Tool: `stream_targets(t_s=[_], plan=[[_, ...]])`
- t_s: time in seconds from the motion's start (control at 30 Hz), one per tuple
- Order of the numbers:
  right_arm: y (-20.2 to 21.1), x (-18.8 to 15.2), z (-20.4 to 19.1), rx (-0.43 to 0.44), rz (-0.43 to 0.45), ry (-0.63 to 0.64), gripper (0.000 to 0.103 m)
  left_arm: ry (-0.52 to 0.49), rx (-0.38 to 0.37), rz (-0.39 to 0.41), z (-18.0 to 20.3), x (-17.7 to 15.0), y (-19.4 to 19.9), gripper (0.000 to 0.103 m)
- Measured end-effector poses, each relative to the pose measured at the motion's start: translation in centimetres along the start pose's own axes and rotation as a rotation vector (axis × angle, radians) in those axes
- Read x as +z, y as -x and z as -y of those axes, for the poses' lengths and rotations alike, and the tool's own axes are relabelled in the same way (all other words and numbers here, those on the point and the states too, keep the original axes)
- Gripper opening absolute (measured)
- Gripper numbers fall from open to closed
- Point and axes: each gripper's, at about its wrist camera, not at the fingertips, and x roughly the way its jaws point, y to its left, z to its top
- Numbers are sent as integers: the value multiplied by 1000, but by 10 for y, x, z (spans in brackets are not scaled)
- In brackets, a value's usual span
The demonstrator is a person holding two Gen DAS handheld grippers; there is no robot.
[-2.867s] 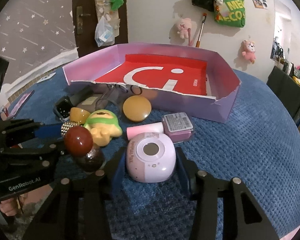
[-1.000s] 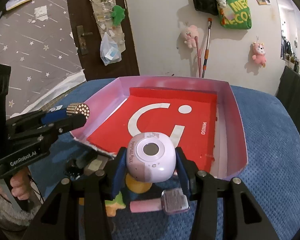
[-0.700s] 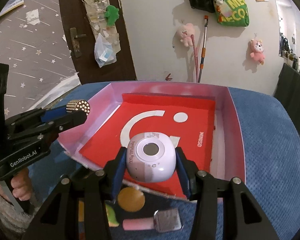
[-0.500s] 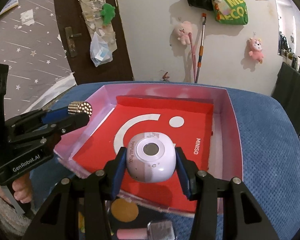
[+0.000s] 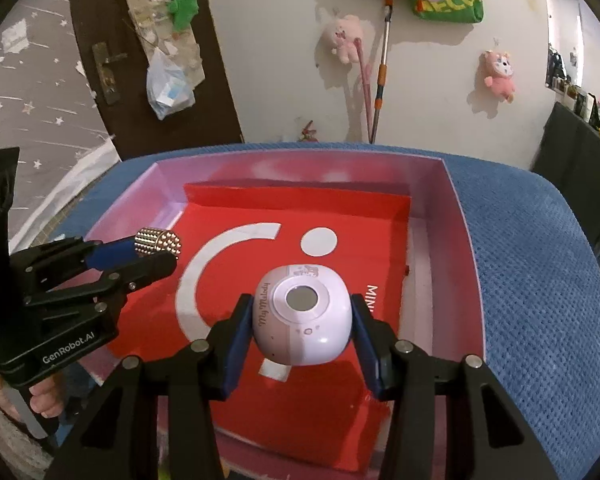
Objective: Organize rigid objects
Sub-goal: 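Carry the studded cylinder and speaker into the red-lined box with both tools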
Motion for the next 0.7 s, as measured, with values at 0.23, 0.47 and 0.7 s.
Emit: stream_targets(t_s=[0.23,0.47,0.7], plan=[[-23,2,-2,-16,-58,20,50,13,19,-70,-12,0,-12,28],[-36,0,-5,-29,-101,32,50,26,0,-134,-20,-3,-26,28],[-45,-4,-4,-31,-142,32,50,15,-1,-186,-21,-7,-33,28]])
